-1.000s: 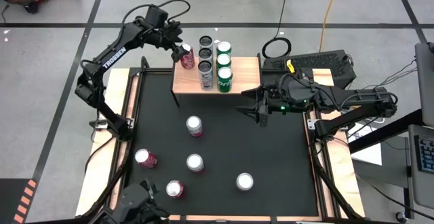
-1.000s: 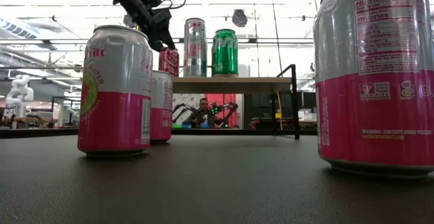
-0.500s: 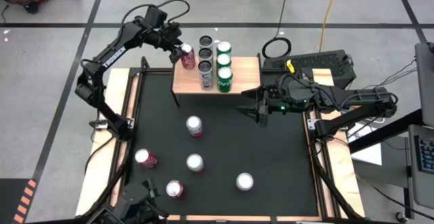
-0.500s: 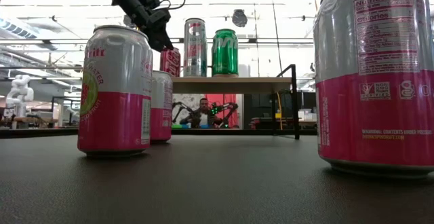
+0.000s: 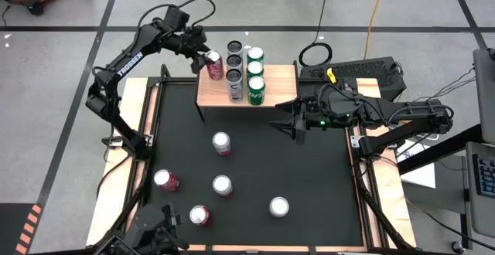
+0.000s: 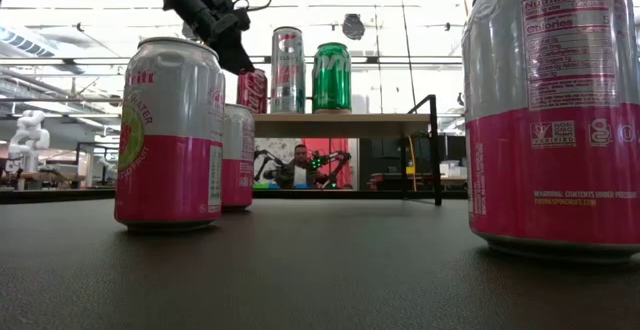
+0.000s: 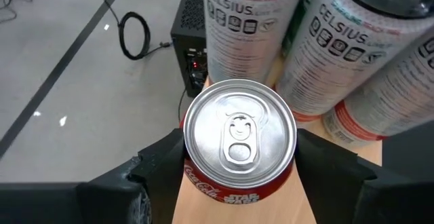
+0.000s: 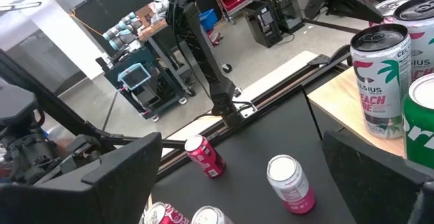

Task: Place canned beverage on shelf
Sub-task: Put the top right red white soda can on the shelf

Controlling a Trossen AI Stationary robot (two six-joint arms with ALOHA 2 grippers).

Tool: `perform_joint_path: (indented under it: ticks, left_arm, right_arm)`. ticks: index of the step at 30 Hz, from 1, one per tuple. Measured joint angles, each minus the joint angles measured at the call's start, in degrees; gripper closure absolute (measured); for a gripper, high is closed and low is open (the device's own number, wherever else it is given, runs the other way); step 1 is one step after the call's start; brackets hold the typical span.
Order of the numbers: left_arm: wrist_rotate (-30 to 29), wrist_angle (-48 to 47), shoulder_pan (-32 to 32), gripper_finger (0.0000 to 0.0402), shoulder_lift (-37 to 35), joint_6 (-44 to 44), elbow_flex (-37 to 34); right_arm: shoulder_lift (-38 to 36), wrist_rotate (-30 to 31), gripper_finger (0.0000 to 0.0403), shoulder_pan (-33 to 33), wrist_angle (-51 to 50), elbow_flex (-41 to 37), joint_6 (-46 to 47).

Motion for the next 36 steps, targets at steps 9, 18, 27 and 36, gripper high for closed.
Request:
perform_joint_path:
  ticks: [9,18,27,36]
  left_arm:
    - [1.10,-0.70,1.51,0.0151,0.07,3.52,1.30]
    - [2.10,-0.91,1.34,0.0151,0.07,6.29,1.33]
    - [-1.39,-0.85,1.36,0.0149,0.07,9.21,1.51]
    - [-1.84,-1.13,1.34,0.0123,0.04,9.16,1.51]
  right_arm:
    - [0.00,-0.24,0.0016,0.00,-0.50,0.00,1.10]
    - [0.00,-0.24,0.0016,0.00,-0.46,0.00,1.09]
    - [0.00,-0.26,0.0016,0.00,-0.44,0.00,1.09]
    - [0.00,-0.26,0.0016,0.00,-0.44,0.00,1.10]
